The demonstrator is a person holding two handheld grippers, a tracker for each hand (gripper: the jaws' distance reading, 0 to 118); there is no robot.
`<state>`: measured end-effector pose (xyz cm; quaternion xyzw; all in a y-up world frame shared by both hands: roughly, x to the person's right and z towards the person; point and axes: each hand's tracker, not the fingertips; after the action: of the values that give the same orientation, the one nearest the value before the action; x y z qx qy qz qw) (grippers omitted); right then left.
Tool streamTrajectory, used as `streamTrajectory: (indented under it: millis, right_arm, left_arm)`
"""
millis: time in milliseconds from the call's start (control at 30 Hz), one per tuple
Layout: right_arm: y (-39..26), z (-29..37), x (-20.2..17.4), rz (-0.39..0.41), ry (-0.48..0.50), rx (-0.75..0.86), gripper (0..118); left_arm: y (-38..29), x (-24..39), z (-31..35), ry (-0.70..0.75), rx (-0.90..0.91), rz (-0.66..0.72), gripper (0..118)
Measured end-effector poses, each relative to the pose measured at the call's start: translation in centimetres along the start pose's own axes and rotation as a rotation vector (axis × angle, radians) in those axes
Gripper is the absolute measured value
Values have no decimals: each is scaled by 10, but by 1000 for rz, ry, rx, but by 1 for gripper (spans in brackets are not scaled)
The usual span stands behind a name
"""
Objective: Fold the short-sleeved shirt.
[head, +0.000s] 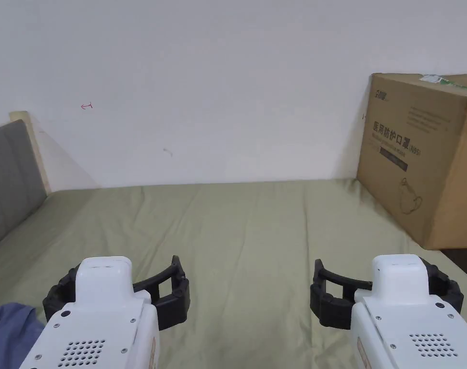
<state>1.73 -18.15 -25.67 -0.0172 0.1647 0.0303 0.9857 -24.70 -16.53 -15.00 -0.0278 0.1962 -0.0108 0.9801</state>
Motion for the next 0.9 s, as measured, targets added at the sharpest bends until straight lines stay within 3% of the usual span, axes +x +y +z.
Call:
streamTrajectory:
  millis: [367,433,467,533,633,733,800,867,900]
  right_arm:
    - [-2,-1,-1,6,4,-13,118]
    - [2,-1,-2,15,0,-12,118]
    - [5,-1,-4,62,-23,6,118]
    - [10,1,-16,242,-80,59,118]
    - [6,4,-43,630,-119,149,118]
    - [-13,5,-68,967,-78,189,118]
    - [-29,4,-82,1126,17,165,118]
    - [-43,2,-91,1209,78,147,118]
    - [-46,0,-91,1205,87,136,118]
  left_arm:
    - [-1,-1,-2,-1,-12,0,108]
    - [-1,-4,-2,-23,-14,67,108]
    - [-1,-10,-3,-49,-22,145,108]
    - [-2,-22,-5,-98,-44,333,107]
    - [-18,-41,-13,-115,-87,680,108]
    - [-37,-50,-17,-89,-138,831,108]
    - [-51,-51,-17,-72,-158,912,108]
    - [-59,-54,-18,-66,-191,968,108]
    - [-61,-52,-18,-65,-190,972,108]
